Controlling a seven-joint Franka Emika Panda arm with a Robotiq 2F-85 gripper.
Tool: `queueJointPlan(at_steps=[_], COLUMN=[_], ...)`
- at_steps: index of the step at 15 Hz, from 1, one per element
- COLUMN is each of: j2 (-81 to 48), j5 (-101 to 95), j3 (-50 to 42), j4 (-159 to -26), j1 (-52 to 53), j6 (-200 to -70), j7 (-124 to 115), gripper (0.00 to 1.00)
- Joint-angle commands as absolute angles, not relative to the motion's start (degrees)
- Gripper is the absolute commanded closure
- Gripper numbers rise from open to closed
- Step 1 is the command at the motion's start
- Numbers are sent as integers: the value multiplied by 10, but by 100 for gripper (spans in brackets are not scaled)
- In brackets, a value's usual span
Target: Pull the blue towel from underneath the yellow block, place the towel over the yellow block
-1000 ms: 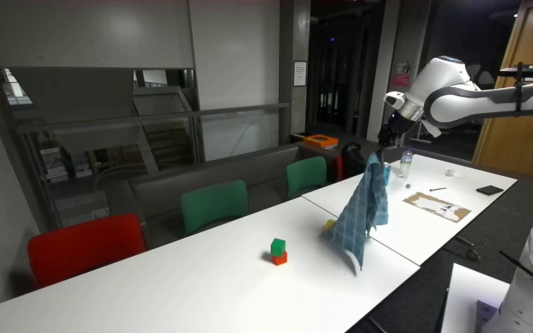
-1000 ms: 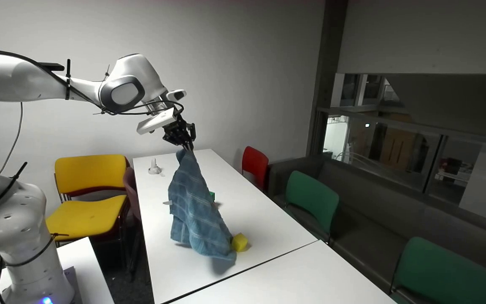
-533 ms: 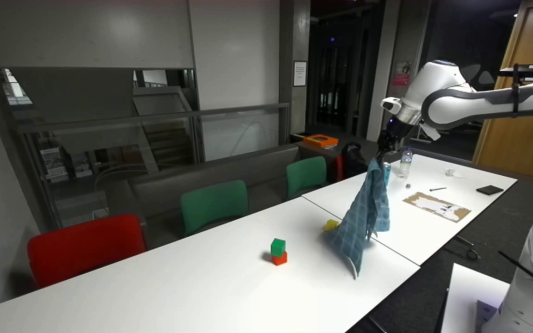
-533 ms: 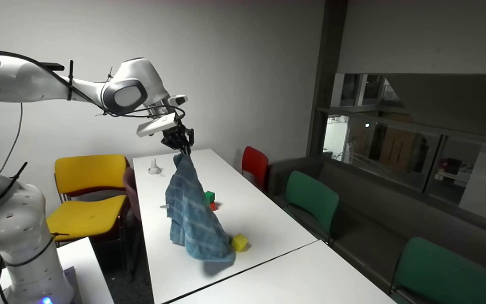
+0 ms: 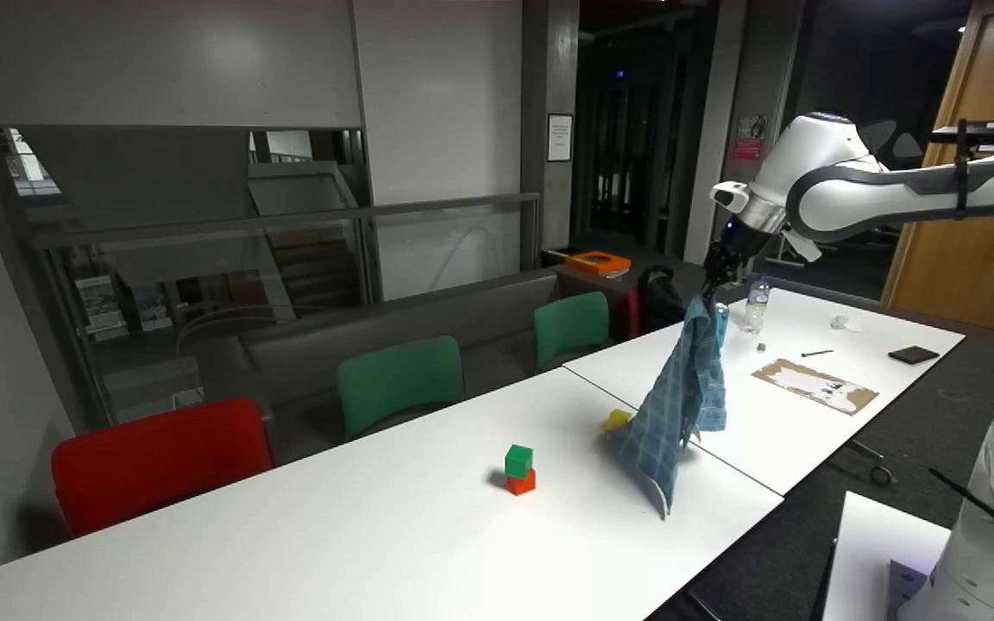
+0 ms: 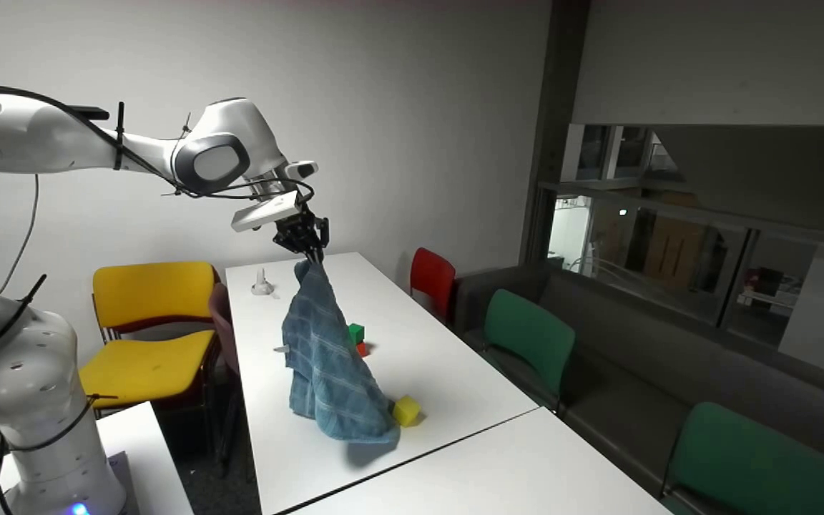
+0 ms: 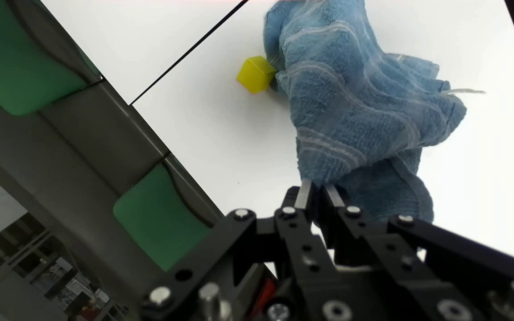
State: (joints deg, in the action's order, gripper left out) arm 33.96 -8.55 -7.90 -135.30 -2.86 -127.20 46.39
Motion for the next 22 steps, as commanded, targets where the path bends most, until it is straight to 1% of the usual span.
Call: queueJointPlan(at_steps=[1,14,15,22], j2=[340,340,343,381], j5=[-93,-93,-99,-148], j3=[-88,-88,-86,-101], j4=[-1352,-1352,-1354,-1355], j1=[-17,-17,-22,-42], j6=[-1270,-1270,-1274,-1291], j7=[458,458,453,459], gripper=[94,94,98,98])
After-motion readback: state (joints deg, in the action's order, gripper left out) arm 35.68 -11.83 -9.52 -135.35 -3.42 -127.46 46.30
